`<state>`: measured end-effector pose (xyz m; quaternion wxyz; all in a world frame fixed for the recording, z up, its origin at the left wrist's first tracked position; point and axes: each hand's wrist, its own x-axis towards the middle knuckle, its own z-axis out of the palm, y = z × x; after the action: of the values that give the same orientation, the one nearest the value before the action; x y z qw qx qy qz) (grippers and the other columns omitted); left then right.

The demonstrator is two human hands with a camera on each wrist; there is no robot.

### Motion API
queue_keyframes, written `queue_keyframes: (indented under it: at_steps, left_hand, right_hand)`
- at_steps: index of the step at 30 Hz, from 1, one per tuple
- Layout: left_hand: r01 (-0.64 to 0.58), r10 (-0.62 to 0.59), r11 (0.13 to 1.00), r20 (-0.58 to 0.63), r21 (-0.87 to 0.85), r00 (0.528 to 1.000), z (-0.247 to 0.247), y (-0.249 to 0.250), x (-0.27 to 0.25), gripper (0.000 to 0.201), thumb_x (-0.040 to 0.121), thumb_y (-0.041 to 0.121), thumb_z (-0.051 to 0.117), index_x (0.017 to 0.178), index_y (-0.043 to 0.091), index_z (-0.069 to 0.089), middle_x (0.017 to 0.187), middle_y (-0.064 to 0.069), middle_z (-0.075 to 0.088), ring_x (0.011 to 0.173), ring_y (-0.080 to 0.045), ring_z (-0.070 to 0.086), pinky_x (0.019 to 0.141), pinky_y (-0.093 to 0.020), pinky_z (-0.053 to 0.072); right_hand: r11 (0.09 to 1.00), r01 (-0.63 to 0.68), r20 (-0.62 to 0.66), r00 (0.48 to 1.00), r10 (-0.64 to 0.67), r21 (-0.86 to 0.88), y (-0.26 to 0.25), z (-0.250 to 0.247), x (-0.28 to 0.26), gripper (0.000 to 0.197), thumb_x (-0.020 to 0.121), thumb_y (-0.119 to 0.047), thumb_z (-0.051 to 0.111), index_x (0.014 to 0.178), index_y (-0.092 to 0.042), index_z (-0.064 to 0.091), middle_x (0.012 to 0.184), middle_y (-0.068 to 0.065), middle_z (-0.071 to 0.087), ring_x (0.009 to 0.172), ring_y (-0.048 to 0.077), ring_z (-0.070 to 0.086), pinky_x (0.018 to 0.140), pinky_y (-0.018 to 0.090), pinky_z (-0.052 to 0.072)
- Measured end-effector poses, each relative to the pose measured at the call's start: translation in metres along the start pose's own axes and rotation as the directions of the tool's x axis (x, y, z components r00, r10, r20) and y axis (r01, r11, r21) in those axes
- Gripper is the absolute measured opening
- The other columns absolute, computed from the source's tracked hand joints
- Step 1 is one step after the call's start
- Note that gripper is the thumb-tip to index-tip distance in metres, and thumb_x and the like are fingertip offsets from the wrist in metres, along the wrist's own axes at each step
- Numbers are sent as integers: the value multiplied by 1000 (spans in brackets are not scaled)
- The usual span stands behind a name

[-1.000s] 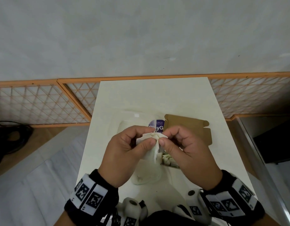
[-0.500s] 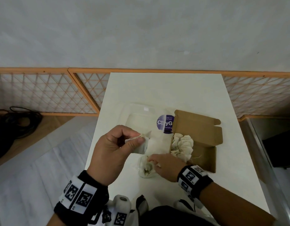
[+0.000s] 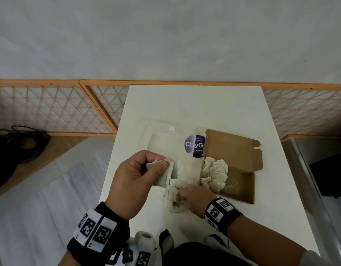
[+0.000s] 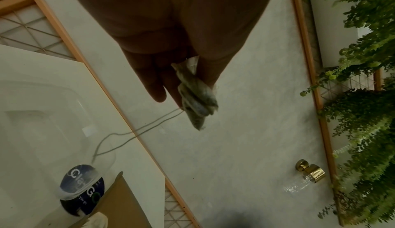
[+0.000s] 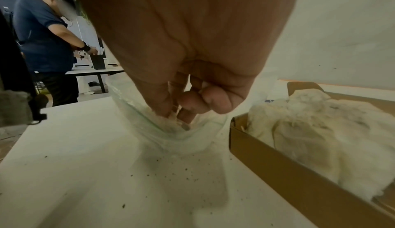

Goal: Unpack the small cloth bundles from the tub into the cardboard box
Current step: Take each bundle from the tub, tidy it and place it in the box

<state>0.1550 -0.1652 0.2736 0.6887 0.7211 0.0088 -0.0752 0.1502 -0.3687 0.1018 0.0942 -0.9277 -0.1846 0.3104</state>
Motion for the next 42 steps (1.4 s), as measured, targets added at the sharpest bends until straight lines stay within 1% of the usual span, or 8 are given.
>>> queue_keyframes:
  at_steps: [7,11,17,20,24,29,36,42]
  left_hand:
    - [-20,20,999,4,33,1000,-1,0,2,14,89,23,79,95,12,75,87,-10,79,81,-30,75,79,-48,61]
    - [-12,12,998,2,59,1000,-5,-1,4,15,89,26,78,95,13,75,89,-11,78,84,-36,73,80,-56,62]
    - [27,-38,994,99,107,994,17,-6,12,5,90,27,80,90,24,76,86,-7,77,78,-24,72,79,-55,61]
    - [29,-58,992,234,124,970,38,-2,14,11,85,28,78,94,21,77,98,-6,76,89,-32,72,80,-55,62]
    - [-139,14,965,487,220,873,69,12,19,12,86,22,83,90,32,78,130,17,65,122,-7,64,102,-22,50]
    - [-336,41,878,647,340,761,105,23,31,14,88,26,82,94,36,75,147,25,51,137,11,45,110,-9,32]
    - [-311,60,919,694,242,718,138,30,32,9,92,24,77,95,31,73,111,17,73,108,-11,68,95,-25,51]
    - [-329,93,916,676,229,731,145,32,29,14,93,22,77,93,35,72,95,17,74,93,-9,70,84,-23,53]
  right_hand:
    - [907,-5,-200,975,98,421,8,-18,-22,13,102,-35,54,95,-26,60,96,-11,61,79,7,56,73,25,49]
    - [688,63,-291,931,221,723,17,-51,-53,10,102,-27,62,93,-23,64,82,-11,68,67,0,59,67,21,52]
    - [325,203,-325,866,381,924,24,-101,-114,8,103,-18,64,99,-12,66,71,2,69,62,11,62,61,19,53]
    - [340,254,-386,826,410,905,30,-113,-140,9,102,-19,64,101,-12,69,72,4,70,65,14,62,65,25,55]
    - [406,283,-448,798,403,869,40,-122,-167,12,101,-19,66,104,-25,76,77,12,68,65,12,58,63,23,50]
    - [501,301,-500,802,327,811,49,-131,-191,23,101,-12,64,115,-25,77,97,-12,78,89,5,73,77,19,56]
    - [546,303,-560,726,399,781,58,-125,-207,39,99,-15,68,131,-36,68,99,-13,74,91,10,72,80,21,57]
    - [486,380,-593,683,426,787,60,-127,-212,18,98,-16,68,111,-25,76,94,-7,76,85,11,72,75,25,58]
